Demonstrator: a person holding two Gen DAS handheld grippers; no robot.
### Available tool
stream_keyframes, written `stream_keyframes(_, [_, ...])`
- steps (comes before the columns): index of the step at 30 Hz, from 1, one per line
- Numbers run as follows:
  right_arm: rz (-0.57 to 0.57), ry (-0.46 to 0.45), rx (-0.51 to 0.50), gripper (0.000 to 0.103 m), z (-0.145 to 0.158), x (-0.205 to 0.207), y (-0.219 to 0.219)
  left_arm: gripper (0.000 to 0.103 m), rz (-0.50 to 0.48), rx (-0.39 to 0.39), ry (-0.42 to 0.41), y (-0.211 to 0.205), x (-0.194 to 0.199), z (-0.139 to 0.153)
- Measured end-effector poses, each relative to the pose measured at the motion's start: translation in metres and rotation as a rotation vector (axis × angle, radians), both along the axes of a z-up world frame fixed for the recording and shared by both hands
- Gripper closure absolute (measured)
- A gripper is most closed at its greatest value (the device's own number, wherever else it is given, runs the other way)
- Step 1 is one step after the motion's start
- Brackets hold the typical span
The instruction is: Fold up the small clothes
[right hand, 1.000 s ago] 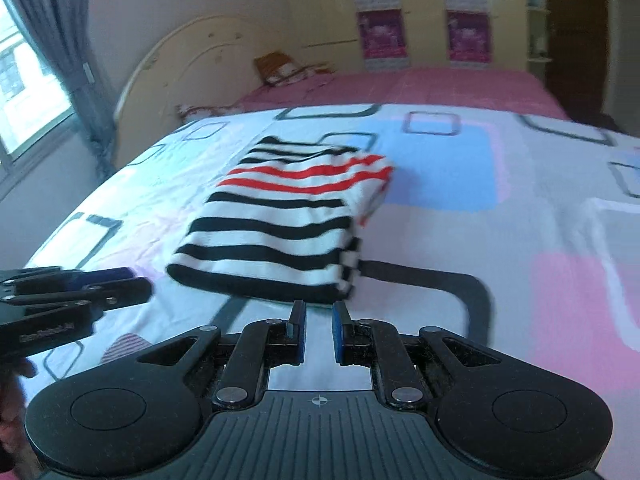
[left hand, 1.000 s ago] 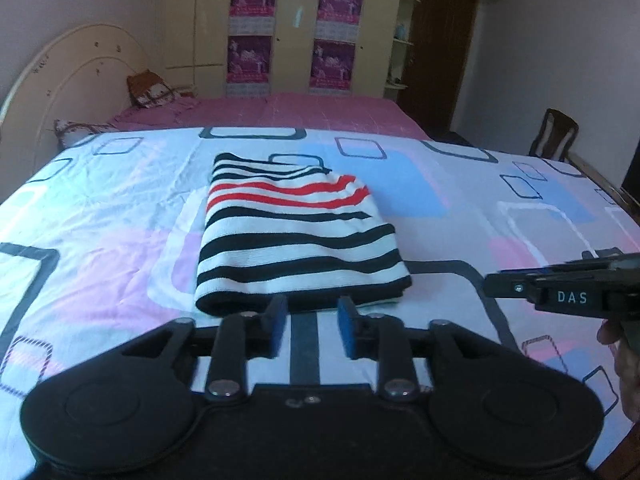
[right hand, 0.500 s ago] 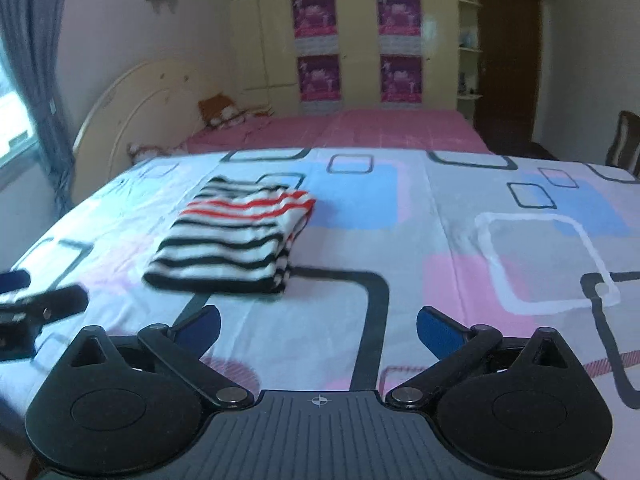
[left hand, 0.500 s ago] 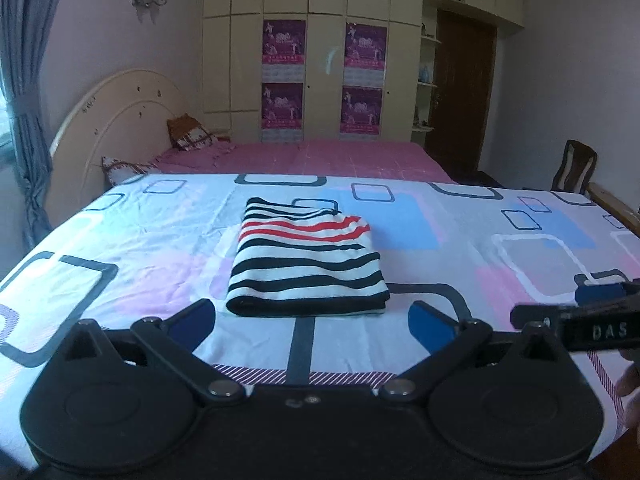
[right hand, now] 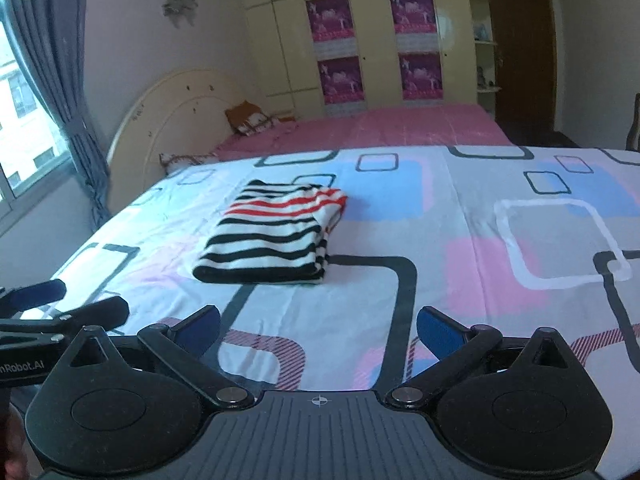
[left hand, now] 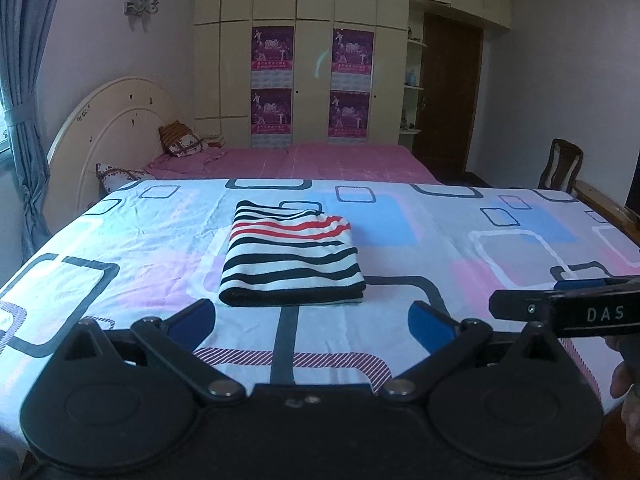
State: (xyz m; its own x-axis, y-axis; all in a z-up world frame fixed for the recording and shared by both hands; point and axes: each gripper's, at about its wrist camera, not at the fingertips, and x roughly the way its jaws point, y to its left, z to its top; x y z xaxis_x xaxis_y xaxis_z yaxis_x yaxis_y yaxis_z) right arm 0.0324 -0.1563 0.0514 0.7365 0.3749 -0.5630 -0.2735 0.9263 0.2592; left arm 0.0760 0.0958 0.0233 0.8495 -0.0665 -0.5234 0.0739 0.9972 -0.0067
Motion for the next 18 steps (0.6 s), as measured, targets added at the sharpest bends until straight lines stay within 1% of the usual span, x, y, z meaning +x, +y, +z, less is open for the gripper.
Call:
stream_keyframes(9, [0.013,-0.032,-0.022,0.0,0.007,-0.01,0.01,0.0,-0.011,-0.005,-0.012,0.004,-0.008,0.003])
stream_keyframes(18, [0.007,-0.039,-0.021,0.0,0.009,-0.014,0.012,0.0,-0.016,-0.004,-0.016,0.006,-0.011,0.004])
